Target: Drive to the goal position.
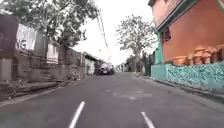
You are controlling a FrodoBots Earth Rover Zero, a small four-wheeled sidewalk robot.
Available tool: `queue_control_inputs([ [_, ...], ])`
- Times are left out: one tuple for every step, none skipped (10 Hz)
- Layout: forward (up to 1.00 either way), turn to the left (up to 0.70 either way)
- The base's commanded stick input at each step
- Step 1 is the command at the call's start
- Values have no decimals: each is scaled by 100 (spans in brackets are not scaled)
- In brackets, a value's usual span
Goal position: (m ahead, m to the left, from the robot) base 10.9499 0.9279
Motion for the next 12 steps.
queue_control_inputs([
  [70, 0],
  [70, 0],
  [70, 0],
  [70, 0],
  [70, 0],
  [70, 0],
  [70, 0],
  [70, -1],
  [70, -17],
  [70, -33],
  [70, -35],
  [70, -35],
])
